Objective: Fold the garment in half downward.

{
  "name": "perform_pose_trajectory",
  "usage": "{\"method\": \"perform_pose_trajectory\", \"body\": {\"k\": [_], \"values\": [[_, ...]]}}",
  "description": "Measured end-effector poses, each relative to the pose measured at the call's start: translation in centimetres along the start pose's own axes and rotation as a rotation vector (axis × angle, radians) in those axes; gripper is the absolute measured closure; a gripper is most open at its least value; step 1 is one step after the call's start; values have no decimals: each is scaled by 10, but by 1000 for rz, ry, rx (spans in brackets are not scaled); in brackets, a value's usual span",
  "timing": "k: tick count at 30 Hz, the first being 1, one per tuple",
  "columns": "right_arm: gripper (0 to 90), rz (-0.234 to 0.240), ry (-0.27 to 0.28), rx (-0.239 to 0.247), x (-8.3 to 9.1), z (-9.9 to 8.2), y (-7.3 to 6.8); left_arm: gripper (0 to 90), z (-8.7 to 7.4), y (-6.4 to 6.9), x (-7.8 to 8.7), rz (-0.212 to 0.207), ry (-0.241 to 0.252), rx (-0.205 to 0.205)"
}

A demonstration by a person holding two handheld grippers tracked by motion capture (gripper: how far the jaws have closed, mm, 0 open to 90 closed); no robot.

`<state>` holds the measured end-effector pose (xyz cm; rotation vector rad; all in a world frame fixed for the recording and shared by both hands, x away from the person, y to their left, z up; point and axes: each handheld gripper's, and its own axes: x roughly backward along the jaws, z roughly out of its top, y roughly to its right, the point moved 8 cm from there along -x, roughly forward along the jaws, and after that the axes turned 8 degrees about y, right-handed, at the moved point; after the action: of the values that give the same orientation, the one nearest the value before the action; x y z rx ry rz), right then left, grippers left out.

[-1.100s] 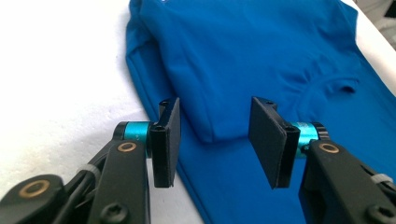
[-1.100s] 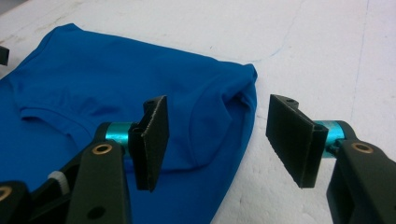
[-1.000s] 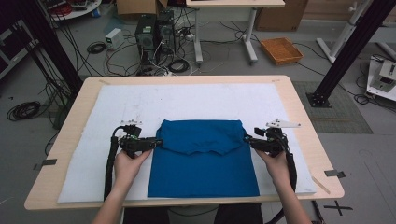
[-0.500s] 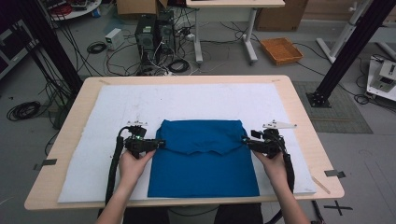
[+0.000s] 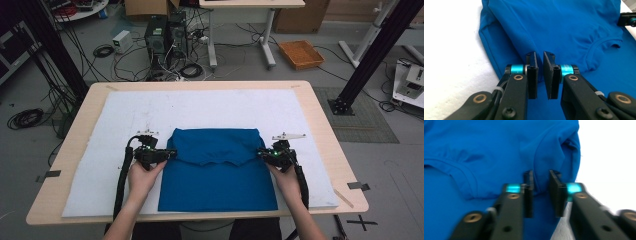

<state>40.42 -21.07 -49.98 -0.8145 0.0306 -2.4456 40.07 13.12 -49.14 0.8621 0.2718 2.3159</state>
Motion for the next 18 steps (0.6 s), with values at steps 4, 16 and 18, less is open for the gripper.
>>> {"method": "perform_pose_trajectory", "body": {"k": [4, 16, 18], "values": [[873, 5, 12, 9, 3, 1, -2, 834, 1, 1, 1, -5, 7, -5], [873, 48, 45, 13, 30, 5, -12, 847, 4, 17, 23, -69, 9, -9], [873, 62, 43, 21, 36, 4, -17, 847, 2, 22, 29, -92, 5, -5]]}}
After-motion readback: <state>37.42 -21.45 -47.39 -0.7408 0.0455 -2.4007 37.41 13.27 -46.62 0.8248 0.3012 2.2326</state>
